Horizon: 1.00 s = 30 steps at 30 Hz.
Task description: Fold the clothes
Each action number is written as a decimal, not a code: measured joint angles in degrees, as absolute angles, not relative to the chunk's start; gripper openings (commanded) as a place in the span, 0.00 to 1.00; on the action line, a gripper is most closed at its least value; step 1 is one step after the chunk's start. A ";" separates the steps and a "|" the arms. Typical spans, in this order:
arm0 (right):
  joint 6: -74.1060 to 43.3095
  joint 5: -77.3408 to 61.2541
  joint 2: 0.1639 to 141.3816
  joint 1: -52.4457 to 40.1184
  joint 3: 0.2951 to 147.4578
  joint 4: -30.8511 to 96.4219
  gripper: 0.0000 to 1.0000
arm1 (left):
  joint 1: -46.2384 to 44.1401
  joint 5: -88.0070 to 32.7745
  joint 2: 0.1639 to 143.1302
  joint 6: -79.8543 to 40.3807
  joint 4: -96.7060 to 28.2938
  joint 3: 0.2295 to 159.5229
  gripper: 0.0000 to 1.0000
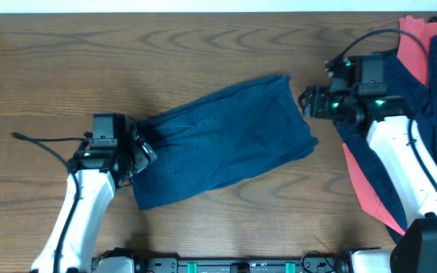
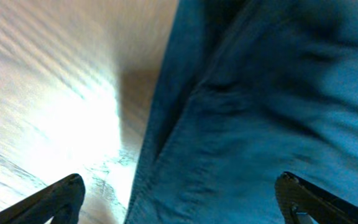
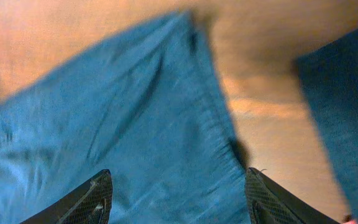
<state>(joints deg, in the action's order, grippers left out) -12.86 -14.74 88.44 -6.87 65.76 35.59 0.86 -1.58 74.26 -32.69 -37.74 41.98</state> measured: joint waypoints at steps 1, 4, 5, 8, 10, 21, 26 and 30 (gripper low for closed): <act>-12.25 -14.74 88.53 -8.08 65.73 36.67 0.67 | 0.86 -2.07 75.64 -32.80 -36.97 41.34 0.99; -11.05 -14.39 88.53 -10.83 65.73 38.15 0.65 | 0.86 -5.34 80.75 -33.01 -33.52 40.10 0.86; -10.83 -14.20 88.53 -11.53 65.73 38.37 0.65 | 0.86 -6.61 82.65 -33.12 -32.27 39.97 0.75; -10.20 -13.65 88.53 -13.67 65.73 38.61 0.64 | 0.91 -10.55 87.02 -32.69 -29.76 40.45 0.42; -9.89 -13.41 88.53 -14.83 65.73 38.79 0.61 | 1.13 -13.69 88.36 -31.59 -28.12 41.04 0.06; -3.97 -12.82 89.93 -21.74 65.73 39.07 0.40 | 1.06 -17.30 85.19 -28.08 -40.93 43.05 0.06; -2.66 -15.29 94.89 -26.33 65.73 38.20 0.26 | 1.02 -15.64 79.53 -26.96 -47.97 48.01 0.06; -2.37 -20.60 100.51 -31.20 65.73 36.34 0.24 | 1.02 -14.98 75.94 -26.46 -51.37 52.73 0.06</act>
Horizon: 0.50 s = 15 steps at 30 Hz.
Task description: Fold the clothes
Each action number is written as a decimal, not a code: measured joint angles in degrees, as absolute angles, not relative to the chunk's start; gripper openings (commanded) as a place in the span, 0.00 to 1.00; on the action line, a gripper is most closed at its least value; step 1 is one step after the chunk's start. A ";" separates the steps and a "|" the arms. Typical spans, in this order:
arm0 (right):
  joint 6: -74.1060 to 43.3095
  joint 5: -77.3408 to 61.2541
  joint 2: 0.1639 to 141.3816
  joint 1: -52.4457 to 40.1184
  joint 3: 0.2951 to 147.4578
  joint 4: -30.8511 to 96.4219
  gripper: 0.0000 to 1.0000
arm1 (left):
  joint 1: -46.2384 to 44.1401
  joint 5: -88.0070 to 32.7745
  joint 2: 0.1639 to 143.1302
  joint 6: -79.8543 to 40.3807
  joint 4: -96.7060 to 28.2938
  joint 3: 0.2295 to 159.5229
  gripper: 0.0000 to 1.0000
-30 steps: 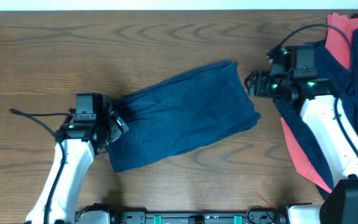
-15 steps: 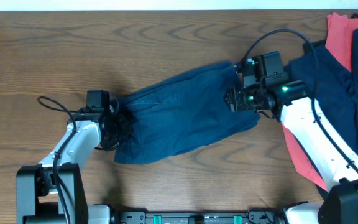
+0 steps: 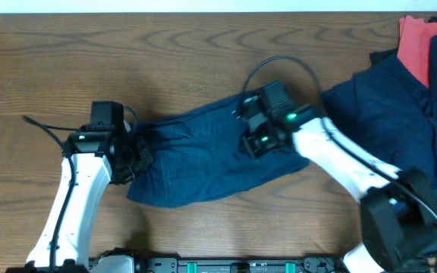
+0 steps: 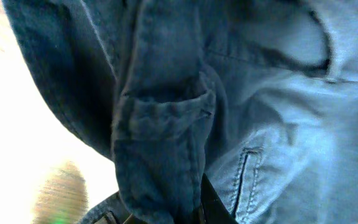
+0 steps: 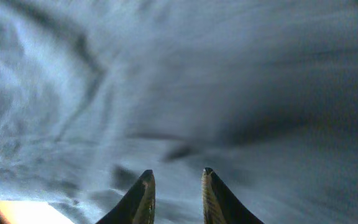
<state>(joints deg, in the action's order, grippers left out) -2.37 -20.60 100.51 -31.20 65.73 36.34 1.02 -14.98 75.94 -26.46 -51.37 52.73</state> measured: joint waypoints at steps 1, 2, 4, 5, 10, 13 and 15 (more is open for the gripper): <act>-2.46 -21.76 102.17 -33.01 65.73 35.33 0.24 | 1.02 -14.85 75.50 -26.28 -52.21 53.63 0.06; -2.55 -22.61 103.53 -34.63 65.73 34.54 0.24 | 1.02 -14.81 75.18 -26.20 -53.21 54.61 0.06; -3.27 -23.90 106.48 -38.06 65.73 32.25 0.25 | 1.02 -14.63 74.87 -25.87 -55.16 56.27 0.06; -3.81 -24.27 108.12 -39.97 65.73 30.70 0.25 | 1.02 -14.61 74.87 -25.80 -56.34 57.36 0.06; -7.60 -26.68 113.45 -46.63 65.78 20.36 0.25 | 1.02 -15.38 74.87 -25.39 -58.94 62.96 0.06; -9.41 -27.73 114.74 -49.63 65.91 14.94 0.34 | 1.02 -16.32 74.85 -25.15 -58.04 65.76 0.06; -10.24 -27.94 114.85 -51.35 65.95 13.91 0.38 | 1.02 -16.60 74.85 -25.02 -56.64 66.46 0.06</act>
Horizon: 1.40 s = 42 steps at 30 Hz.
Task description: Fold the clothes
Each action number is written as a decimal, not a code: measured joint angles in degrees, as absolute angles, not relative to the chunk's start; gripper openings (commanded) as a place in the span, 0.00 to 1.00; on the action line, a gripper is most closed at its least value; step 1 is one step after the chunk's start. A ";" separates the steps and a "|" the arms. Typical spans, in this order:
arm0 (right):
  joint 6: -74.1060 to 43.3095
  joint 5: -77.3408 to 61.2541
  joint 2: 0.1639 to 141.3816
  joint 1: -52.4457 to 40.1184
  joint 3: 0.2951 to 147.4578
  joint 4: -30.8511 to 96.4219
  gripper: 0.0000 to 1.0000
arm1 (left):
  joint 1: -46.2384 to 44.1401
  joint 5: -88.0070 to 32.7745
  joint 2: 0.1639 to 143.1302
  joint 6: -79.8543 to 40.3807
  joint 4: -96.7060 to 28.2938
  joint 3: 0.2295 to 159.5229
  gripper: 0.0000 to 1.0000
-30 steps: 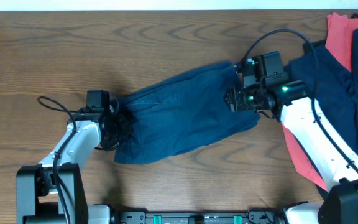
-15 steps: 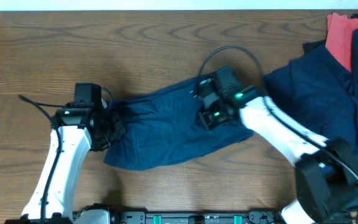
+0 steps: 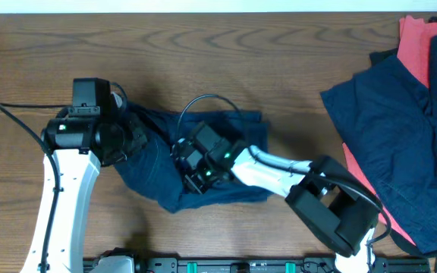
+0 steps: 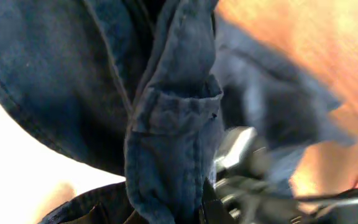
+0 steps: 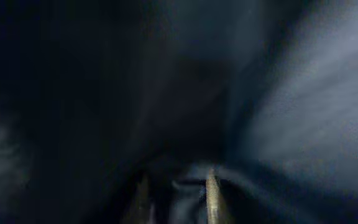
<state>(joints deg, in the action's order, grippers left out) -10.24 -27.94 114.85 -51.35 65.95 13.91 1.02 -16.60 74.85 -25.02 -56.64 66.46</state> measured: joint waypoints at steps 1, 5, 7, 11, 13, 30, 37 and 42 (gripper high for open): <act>-10.46 -27.88 114.83 -51.88 66.04 14.06 0.40 | 0.97 -16.75 74.85 -24.99 -56.07 66.57 0.06; -10.94 -25.19 113.69 -51.75 67.51 20.62 0.47 | 0.97 -17.04 74.87 -24.84 -55.75 66.59 0.06; -11.22 -21.74 111.33 -49.91 67.85 26.65 0.49 | 0.95 -17.26 74.87 -24.12 -55.70 66.59 0.06; -11.66 -14.33 103.88 -41.87 68.62 35.81 0.63 | 0.95 -17.63 74.87 -23.07 -55.57 66.59 0.06; -11.20 -11.31 99.72 -36.64 69.43 39.11 0.57 | 0.95 -17.67 74.87 -22.63 -55.55 66.59 0.06; -9.69 -7.66 107.63 -24.97 64.58 42.83 0.46 | -9.80 -17.96 74.89 -24.58 -49.80 66.61 0.06; -9.78 -7.01 108.49 -26.28 65.32 42.81 0.45 | -20.27 -17.89 76.40 -29.47 -41.01 66.65 0.06; -10.07 -6.35 108.66 -26.87 65.58 42.85 0.45 | -27.24 -17.87 81.69 -30.70 -36.23 66.70 0.06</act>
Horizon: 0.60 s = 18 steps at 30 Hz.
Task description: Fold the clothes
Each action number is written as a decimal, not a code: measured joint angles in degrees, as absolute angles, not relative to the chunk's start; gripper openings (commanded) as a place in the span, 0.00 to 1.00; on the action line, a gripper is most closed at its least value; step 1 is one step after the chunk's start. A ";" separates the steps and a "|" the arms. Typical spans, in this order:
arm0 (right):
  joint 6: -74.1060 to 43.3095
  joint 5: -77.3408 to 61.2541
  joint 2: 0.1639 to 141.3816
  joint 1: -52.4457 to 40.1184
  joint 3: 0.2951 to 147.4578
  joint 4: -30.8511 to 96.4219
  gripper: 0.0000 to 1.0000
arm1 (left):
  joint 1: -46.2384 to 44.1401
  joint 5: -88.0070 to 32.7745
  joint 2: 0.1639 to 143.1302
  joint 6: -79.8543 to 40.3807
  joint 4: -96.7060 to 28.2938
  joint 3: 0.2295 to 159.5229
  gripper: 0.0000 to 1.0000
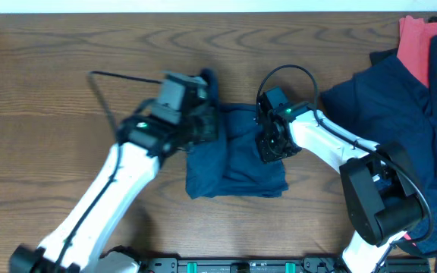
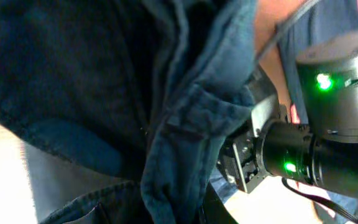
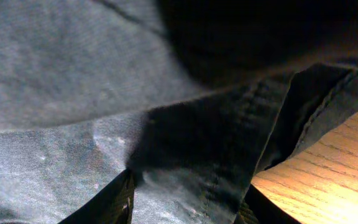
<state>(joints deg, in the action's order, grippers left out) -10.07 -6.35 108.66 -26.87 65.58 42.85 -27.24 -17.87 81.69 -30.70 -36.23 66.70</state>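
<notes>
A dark blue denim garment [image 1: 234, 163] lies bunched and doubled over at the table's middle. My left gripper [image 1: 203, 125] is shut on a thick fold of it [image 2: 185, 143], held over the garment's upper left part. My right gripper [image 1: 268, 148] sits low at the garment's right edge. Its fingers [image 3: 124, 193] stand wide apart, open, with a hemmed edge of the cloth [image 3: 229, 155] lying between them. In the left wrist view the right arm's wrist [image 2: 328, 130] shows just beyond the held fold.
A heap of dark blue clothes [image 1: 400, 121] with a red piece [image 1: 412, 38] covers the table's right side. Bare wooden table [image 1: 51, 76] lies to the left and behind. The left arm's cable [image 1: 120, 76] loops over the back left.
My left gripper has carried its held end from the garment's left side to the right, over the garment. My right gripper has moved from the middle to the right edge and opened.
The garment first lay spread out slantwise, with both grippers open at its two ends. Then my left gripper was shut on the left end and the right one pressed on the middle. The left end was then raised, and now the garment is doubled over.
</notes>
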 measured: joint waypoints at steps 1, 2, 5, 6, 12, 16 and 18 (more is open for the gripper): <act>-10.07 -6.33 108.68 -26.92 65.60 42.87 0.45 | -28.75 -17.85 83.48 -31.05 -35.07 66.70 0.06; -10.07 -6.33 108.68 -26.94 65.60 42.87 0.45 | -29.63 -17.87 84.73 -31.16 -34.09 66.70 0.07; -10.07 -6.33 108.71 -26.92 65.67 43.05 0.44 | -32.95 -18.00 89.01 -31.59 -31.24 66.70 0.34; -10.04 -6.33 108.71 -26.92 65.69 43.16 0.44 | -33.82 -18.13 89.93 -31.57 -30.55 66.70 0.45; -11.44 -5.89 108.75 -26.48 66.15 48.23 0.44 | -36.05 -19.88 89.43 -30.92 -29.45 66.70 0.50; -14.09 -1.23 107.74 -22.94 67.20 54.98 0.47 | -32.95 -19.29 83.59 -28.62 -30.17 66.74 0.51; -14.79 0.86 105.27 -20.18 68.79 56.62 0.47 | -30.37 -17.69 79.68 -28.03 -31.14 67.02 0.51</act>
